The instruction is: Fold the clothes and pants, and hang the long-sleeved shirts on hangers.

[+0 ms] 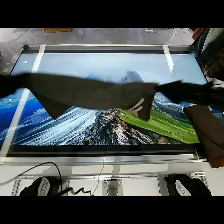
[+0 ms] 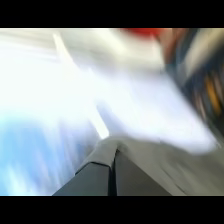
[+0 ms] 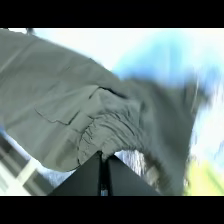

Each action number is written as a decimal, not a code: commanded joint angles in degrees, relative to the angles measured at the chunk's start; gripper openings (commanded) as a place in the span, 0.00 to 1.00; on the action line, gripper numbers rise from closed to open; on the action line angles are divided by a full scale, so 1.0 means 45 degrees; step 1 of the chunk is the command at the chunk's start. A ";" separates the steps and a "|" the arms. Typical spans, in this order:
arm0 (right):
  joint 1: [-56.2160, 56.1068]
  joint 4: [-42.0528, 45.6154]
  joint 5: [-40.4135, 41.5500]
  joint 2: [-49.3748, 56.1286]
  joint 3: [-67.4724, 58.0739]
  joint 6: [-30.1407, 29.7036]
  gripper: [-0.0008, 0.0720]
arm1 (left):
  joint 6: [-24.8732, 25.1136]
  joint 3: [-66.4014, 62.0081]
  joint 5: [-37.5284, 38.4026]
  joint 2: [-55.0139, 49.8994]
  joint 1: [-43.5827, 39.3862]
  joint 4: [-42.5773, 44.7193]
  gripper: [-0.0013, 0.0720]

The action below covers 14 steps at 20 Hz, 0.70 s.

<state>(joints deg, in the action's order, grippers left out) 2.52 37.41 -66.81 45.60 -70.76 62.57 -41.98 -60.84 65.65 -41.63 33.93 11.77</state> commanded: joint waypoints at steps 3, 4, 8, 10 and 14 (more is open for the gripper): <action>-0.0015 -0.0724 0.0685 -0.2288 -0.3152 0.1443 0.03 | 0.1287 -0.0199 -0.7359 0.4998 0.0209 -0.0957 0.02; -0.0015 -0.0933 0.1010 -0.2409 -0.3424 0.1885 0.03 | 0.1836 -0.0199 -0.8544 0.5673 0.0209 -0.0957 0.02; -0.0015 -0.1263 0.1520 -0.2327 -0.3687 0.2297 0.03 | 0.3143 -0.0194 -1.0122 0.6635 0.0209 -0.0588 0.02; -0.0015 -0.1132 0.1355 -0.1841 -0.3653 0.2565 0.03 | 0.3138 -0.0185 -0.8655 0.6110 0.0204 -0.0233 0.02; -0.0015 -0.0034 0.1287 0.0267 -0.3648 0.2623 0.03 | 0.2375 -0.0180 -0.3507 0.3395 0.0170 0.0675 0.02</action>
<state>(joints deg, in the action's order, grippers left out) 2.52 33.98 -61.04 41.58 -86.91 73.49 -29.17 -61.67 36.88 -20.18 34.79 11.11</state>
